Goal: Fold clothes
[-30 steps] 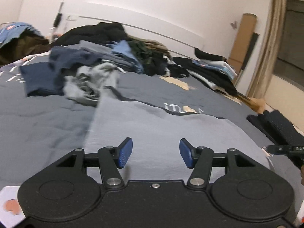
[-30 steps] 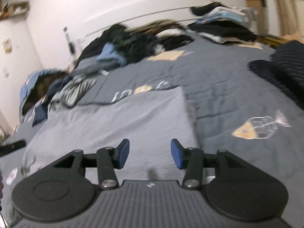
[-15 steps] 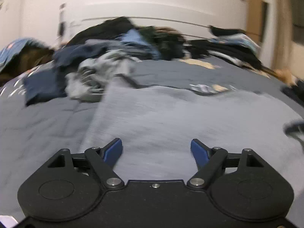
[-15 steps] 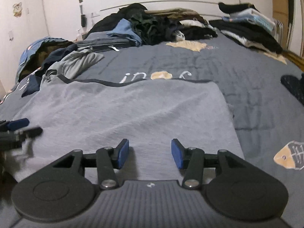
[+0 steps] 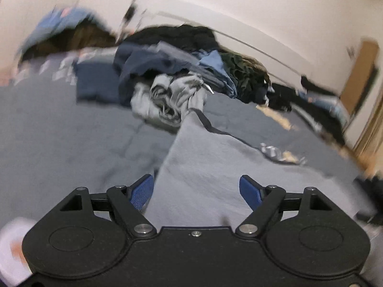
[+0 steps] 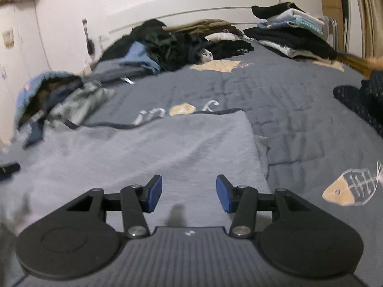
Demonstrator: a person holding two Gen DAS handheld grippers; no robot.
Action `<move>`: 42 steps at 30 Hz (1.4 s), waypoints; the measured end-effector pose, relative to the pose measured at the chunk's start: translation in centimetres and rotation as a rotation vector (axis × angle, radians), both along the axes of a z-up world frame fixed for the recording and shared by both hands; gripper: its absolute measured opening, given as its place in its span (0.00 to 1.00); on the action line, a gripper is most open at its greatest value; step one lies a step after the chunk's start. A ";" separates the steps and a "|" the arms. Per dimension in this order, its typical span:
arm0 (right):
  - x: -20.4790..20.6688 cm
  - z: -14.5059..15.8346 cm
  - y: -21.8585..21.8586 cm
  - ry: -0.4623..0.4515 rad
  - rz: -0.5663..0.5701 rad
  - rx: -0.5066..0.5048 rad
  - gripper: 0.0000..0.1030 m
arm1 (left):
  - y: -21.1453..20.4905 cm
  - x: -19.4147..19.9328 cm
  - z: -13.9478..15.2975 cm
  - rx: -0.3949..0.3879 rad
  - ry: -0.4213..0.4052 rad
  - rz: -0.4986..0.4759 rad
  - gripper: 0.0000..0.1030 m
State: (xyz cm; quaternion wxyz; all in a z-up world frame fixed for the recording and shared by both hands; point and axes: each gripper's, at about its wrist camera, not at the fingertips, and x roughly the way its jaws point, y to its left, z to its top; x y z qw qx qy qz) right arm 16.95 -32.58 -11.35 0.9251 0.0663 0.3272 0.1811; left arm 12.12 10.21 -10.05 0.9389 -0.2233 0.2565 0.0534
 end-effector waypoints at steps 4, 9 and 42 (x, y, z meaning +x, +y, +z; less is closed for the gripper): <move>-1.9 0.9 -1.4 0.075 -0.033 0.118 0.48 | 0.9 -2.6 -0.1 -0.144 -0.004 0.051 0.78; -4.3 1.7 -2.9 0.102 -0.077 0.203 0.48 | 1.8 -6.7 -1.6 -0.311 0.022 0.139 0.78; -4.8 -6.1 -3.4 0.362 -0.240 0.469 0.59 | 0.3 -3.1 -6.1 -0.470 0.034 0.101 0.69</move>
